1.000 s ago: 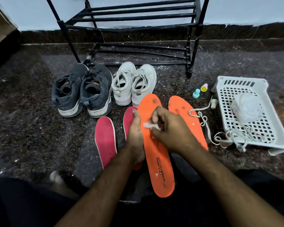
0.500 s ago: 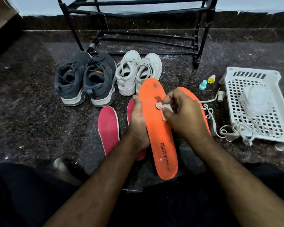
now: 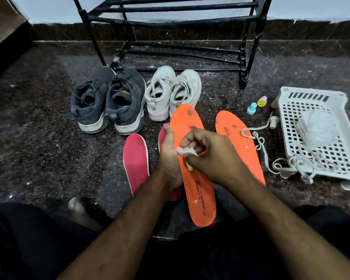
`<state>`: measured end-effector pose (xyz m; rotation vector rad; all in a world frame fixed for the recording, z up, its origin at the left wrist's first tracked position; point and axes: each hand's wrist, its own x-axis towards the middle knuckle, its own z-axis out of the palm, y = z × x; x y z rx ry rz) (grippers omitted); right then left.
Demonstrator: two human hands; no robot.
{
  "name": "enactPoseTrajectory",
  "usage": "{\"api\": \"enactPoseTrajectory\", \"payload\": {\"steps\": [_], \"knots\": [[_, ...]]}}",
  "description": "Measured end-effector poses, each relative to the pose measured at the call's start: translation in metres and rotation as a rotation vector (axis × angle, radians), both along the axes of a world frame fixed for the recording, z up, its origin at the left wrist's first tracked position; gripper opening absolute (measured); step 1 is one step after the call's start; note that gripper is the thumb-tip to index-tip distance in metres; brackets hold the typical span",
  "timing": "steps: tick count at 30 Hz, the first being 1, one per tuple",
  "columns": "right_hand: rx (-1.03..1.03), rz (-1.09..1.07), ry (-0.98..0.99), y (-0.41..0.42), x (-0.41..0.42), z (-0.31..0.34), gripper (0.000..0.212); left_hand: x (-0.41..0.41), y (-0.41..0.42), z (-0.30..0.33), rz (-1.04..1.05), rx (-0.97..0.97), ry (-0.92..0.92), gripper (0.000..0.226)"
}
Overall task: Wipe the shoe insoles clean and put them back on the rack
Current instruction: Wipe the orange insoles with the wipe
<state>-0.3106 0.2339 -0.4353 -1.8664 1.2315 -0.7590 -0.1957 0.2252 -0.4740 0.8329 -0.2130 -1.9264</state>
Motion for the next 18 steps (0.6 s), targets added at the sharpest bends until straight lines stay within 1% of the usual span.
{"api": "enactPoseTrajectory", "payload": {"steps": [1,3,4,5,7,9,10,11,12,13,15,16,18], "knots": [[-0.033,-0.057,-0.025,-0.007,-0.004,0.001,0.029,-0.002,0.0,0.001,-0.008,-0.024,-0.016,0.09],[-0.134,-0.255,-0.061,-0.021,-0.016,0.002,0.026,-0.011,0.003,0.004,-0.043,-0.063,-0.044,0.09],[-0.162,-0.309,-0.069,-0.026,-0.019,0.002,0.025,-0.015,0.005,0.004,-0.062,-0.069,-0.043,0.089],[-0.166,-0.301,-0.077,-0.027,-0.017,0.001,0.026,-0.018,0.008,0.004,-0.061,-0.065,-0.064,0.087],[-0.149,-0.156,-0.06,-0.02,-0.006,-0.001,0.029,-0.016,0.008,0.0,-0.033,-0.058,-0.065,0.084],[-0.15,0.02,0.021,-0.011,0.0,0.0,0.029,-0.008,0.005,0.002,-0.022,-0.085,-0.027,0.089],[-0.124,0.077,0.056,-0.01,-0.001,0.001,0.027,-0.006,0.003,0.002,-0.021,-0.092,-0.009,0.093],[-0.08,0.086,0.072,-0.013,-0.006,0.003,0.025,-0.004,0.001,0.0,-0.019,-0.093,-0.005,0.093],[-0.039,0.034,0.066,-0.016,-0.013,0.004,0.023,-0.003,0.001,-0.002,-0.017,-0.096,-0.003,0.091],[-0.017,-0.072,0.039,-0.021,-0.021,0.003,0.023,-0.004,0.001,-0.002,-0.02,-0.108,0.003,0.087],[-0.081,-0.313,0.033,-0.032,-0.033,0.002,0.02,-0.006,0.002,-0.005,-0.065,-0.127,0.0,0.09],[-0.126,-0.363,0.056,-0.036,-0.034,0.001,0.017,-0.007,0.003,-0.006,-0.093,-0.127,-0.011,0.093],[-0.158,-0.32,0.114,-0.038,-0.027,0.003,0.017,-0.008,0.004,-0.005,-0.115,-0.123,0.005,0.093]]}}
